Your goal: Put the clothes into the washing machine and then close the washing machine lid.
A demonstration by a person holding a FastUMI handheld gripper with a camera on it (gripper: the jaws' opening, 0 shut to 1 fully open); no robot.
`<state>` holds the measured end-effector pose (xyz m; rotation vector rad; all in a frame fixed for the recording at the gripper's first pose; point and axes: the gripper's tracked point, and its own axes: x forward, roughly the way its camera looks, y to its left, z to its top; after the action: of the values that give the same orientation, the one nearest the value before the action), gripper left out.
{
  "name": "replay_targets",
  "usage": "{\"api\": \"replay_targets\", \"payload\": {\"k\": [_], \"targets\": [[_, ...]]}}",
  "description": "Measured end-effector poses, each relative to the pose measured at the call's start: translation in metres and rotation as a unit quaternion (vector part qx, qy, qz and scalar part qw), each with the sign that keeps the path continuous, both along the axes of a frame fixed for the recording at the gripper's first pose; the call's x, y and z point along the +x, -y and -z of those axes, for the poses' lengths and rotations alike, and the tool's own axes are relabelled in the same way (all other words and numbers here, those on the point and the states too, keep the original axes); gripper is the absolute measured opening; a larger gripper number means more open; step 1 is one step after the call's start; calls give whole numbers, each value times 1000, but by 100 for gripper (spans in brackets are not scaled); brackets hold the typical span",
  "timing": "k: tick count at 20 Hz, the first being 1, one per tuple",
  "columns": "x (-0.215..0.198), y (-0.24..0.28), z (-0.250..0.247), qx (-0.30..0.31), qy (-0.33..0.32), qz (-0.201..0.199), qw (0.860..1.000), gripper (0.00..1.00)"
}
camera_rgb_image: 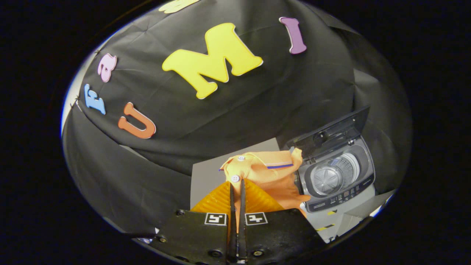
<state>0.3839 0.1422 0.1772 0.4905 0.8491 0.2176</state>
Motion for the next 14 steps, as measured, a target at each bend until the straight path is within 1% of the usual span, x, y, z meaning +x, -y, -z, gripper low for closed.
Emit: {"api": "replay_targets", "payload": {"k": [4,9,14], "targets": [[-14,31,-10,18,9,34,999,5],[-26,60,-16,52,19,65,996,5],[-38,103,-17,59,18,101,993,5]]}}
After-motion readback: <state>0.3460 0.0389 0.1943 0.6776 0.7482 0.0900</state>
